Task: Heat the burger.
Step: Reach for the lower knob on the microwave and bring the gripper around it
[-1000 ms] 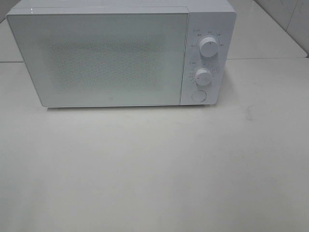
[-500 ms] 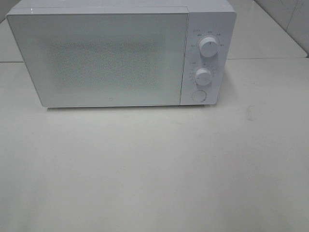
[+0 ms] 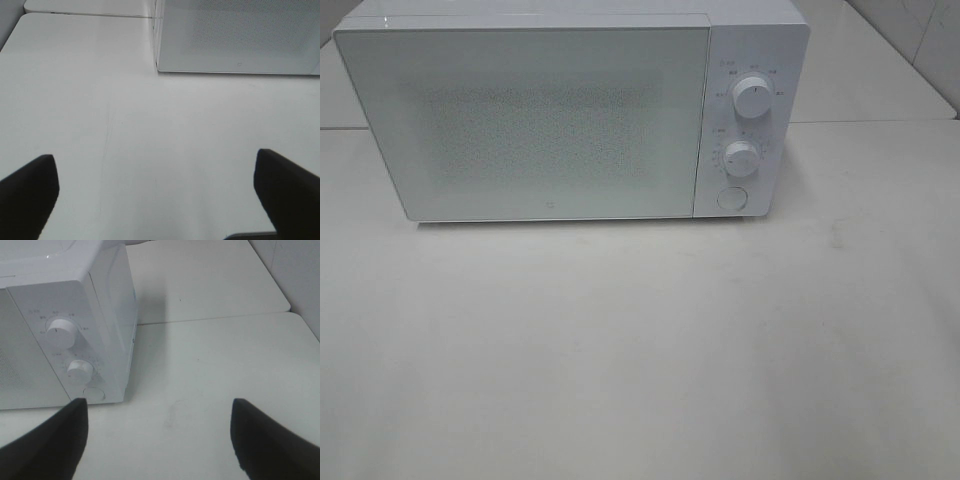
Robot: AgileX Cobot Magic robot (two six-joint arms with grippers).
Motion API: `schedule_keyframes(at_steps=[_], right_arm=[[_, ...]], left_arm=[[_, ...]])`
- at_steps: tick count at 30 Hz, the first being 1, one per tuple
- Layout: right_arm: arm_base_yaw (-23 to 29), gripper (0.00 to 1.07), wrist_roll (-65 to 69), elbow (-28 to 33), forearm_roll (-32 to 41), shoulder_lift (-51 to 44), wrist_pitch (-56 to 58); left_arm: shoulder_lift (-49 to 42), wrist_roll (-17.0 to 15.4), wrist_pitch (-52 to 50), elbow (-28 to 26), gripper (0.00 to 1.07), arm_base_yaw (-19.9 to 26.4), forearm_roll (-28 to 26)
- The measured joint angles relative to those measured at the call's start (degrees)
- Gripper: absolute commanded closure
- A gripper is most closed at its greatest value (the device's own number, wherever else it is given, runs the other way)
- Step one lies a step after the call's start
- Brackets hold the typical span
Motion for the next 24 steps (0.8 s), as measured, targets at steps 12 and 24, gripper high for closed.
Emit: schedule_keyframes(at_steps=[12, 24], right_arm=[[0.0, 0.32, 0.1, 4.7, 0.0, 12.3, -26.8], [0.2, 0.32, -7.3, 12.4, 4.0, 27.0, -55.4]], left_arm=[[0.0, 0.0, 0.0, 0.0, 0.08, 0.0, 0.0], [0.0, 0.0, 0.0, 0.0, 0.08, 0.0, 0.0]])
